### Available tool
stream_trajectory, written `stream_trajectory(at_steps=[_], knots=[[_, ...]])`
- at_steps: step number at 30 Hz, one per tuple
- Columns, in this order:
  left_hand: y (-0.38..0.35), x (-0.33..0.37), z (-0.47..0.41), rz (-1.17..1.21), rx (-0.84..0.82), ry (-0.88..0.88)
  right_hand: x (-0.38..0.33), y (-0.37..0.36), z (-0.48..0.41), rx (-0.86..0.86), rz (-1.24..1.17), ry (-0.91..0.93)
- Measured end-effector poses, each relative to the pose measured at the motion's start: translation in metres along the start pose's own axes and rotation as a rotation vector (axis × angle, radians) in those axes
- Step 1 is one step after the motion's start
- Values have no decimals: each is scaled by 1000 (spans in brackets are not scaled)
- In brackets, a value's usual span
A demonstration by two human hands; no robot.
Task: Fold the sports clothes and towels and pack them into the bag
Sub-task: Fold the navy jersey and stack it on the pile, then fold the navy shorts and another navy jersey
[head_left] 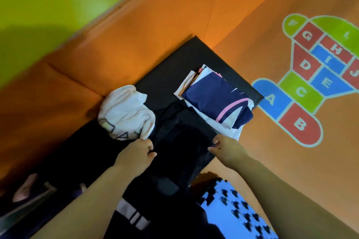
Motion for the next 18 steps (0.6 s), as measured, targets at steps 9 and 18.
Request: stream_trajectory(at_steps=[9,18], knots=[[5,-88,133,53,-66,263,-106,-44,50,-228,240,411],[4,-189,242,275,86,462,-212,-105,126,-301,520,708]])
Point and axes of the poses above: each hand's wrist, its own z-axis away from the middle knuckle, its own y-axis out of the back of the hand, x = y × z, the point moved 1 cm from there along -z, towards the middle knuckle, and after that the axes turned 13 degrees about x, right-handed, at the moved point
